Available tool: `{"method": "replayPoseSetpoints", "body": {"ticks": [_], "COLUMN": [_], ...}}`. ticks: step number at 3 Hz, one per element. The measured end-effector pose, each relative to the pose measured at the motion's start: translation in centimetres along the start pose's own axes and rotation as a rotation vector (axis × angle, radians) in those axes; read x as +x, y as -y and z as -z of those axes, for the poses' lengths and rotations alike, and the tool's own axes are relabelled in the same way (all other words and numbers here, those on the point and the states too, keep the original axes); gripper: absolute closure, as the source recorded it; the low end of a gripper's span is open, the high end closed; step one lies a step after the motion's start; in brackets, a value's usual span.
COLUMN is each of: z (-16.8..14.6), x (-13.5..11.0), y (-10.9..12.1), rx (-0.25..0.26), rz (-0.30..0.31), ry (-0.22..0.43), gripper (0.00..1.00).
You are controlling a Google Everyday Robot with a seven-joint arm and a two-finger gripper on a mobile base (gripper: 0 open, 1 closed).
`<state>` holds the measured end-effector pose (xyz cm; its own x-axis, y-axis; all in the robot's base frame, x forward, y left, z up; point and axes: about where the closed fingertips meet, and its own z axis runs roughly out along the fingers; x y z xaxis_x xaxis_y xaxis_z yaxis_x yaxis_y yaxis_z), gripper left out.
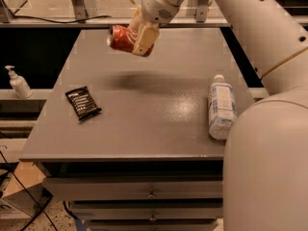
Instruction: Place coke can upright
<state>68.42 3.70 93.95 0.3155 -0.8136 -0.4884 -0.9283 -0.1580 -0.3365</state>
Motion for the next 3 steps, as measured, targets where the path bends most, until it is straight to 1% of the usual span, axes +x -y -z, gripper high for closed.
{"method": "replayPoseSetpoints", "body": {"ticks": [1, 2, 3], "z": [-0.1, 0.2, 1.3], "x": [0.4, 1.1, 2.7], "y": [0.1, -0.1, 0.0], "rx": [0.005, 0.035, 0.094], "rz": [-0.031, -0.087, -0.158], "ry": [0.094, 0.220, 0.319], "gripper": [1.00, 1.00, 1.00]}}
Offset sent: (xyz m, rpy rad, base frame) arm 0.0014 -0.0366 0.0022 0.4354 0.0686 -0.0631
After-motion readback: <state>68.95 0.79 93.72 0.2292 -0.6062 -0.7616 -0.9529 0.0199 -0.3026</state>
